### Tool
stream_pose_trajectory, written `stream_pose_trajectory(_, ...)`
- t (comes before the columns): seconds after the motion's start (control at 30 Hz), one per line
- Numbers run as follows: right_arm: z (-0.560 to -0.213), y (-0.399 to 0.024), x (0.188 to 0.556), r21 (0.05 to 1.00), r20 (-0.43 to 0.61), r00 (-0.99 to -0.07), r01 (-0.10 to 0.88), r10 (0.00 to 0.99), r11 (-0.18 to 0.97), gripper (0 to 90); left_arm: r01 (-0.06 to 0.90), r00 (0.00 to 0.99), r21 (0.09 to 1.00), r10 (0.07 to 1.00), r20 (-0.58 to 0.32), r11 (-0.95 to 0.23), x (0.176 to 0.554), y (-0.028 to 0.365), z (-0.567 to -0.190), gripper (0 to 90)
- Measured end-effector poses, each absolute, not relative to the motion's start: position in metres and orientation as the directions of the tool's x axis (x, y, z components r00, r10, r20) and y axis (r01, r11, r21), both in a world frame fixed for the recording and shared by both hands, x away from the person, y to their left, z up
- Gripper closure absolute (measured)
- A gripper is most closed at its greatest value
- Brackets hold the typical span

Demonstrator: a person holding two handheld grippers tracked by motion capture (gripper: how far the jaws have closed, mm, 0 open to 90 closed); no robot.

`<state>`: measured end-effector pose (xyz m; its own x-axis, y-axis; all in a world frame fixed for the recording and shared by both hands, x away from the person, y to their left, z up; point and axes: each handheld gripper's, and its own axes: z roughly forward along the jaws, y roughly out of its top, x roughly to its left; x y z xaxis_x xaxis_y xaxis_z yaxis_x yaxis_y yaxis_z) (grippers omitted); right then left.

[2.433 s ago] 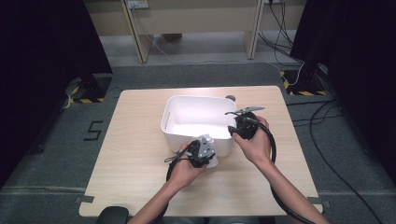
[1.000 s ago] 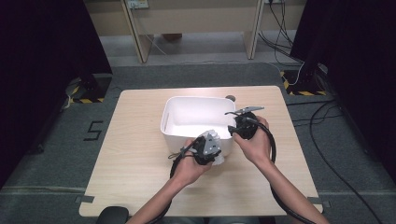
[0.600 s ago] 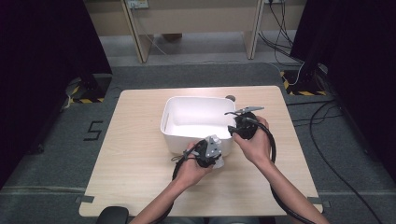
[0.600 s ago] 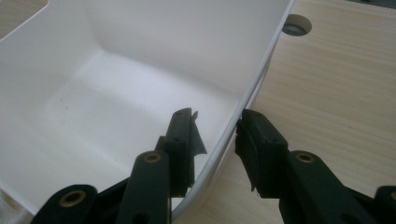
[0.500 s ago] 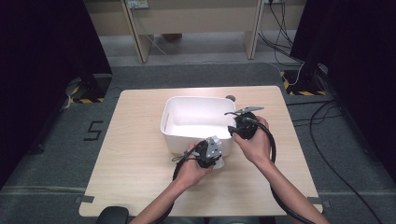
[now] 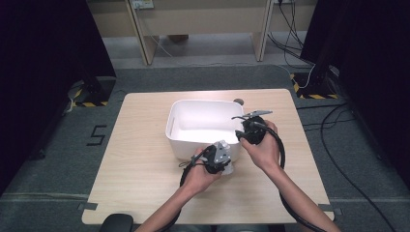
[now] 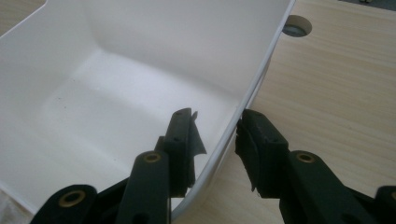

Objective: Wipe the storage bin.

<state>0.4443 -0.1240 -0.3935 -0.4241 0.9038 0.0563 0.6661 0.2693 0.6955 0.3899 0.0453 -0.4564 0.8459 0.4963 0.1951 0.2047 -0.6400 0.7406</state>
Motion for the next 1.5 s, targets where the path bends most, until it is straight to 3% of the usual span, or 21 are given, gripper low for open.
stream_pose_trajectory(0.4,-0.393,-0.123,0.444,0.695,0.056,-0.425,0.667,0.903,0.27,64.8,0.165,0.851,0.755,0.478,0.216,-0.635,0.388,0.035,-0.436,80.7)
stream_pose_trajectory(1.03,-0.392,-0.123,0.444,0.692,0.065,-0.426,0.671,0.902,0.267,64.1,0.185,0.856,0.722,0.47,0.216,-0.667,0.392,0.029,-0.463,80.8)
stream_pose_trajectory(1.5,-0.392,-0.123,0.444,0.685,0.088,-0.411,0.686,0.907,0.245,64.0,0.146,0.86,0.751,0.458,0.226,-0.644,0.392,0.019,-0.446,80.7)
